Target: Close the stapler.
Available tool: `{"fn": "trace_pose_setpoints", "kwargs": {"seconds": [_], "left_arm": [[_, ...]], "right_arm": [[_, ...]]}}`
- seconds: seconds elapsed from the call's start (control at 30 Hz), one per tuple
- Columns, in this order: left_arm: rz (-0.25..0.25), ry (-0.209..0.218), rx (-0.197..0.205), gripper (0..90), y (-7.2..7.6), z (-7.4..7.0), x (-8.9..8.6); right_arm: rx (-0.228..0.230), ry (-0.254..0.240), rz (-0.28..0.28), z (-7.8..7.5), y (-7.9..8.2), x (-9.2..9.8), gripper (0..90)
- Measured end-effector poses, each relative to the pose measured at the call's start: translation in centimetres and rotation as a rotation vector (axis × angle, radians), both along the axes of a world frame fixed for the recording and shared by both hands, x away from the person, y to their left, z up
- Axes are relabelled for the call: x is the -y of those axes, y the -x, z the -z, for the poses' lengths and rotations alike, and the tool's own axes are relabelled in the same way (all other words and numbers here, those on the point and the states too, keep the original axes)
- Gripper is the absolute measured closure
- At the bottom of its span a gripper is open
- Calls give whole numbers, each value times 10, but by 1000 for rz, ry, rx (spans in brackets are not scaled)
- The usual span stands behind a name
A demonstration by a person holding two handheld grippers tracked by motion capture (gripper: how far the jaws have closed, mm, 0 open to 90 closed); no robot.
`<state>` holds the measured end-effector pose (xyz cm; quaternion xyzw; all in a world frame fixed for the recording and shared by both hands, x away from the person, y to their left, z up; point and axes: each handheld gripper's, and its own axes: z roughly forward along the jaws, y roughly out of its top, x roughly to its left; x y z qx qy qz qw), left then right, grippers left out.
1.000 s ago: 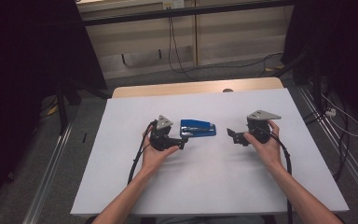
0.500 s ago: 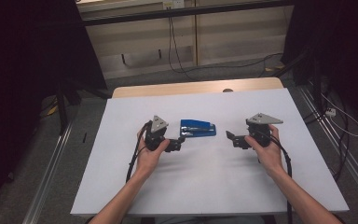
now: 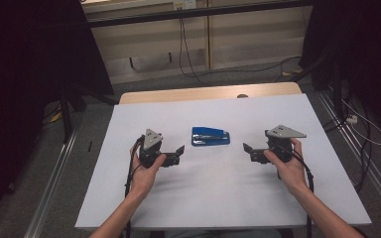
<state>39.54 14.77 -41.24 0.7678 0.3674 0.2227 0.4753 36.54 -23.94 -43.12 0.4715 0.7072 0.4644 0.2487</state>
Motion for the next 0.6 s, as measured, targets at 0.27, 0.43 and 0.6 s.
{"fn": "trace_pose_setpoints", "kwargs": {"seconds": [0.27, 0.43, 0.6], "left_arm": [[-17, -1, 22, 36, 16, -1, -19], [-26, -42, 37, 37, 25, 0, -29], [-23, -27, 42, 37, 36, -2, -39]], "right_arm": [[15, -25, 20, -4, 14, 4, 37], [19, -22, 12, -6, 22, 4, 39], [30, -44, 25, -8, 31, 7, 39]]}}
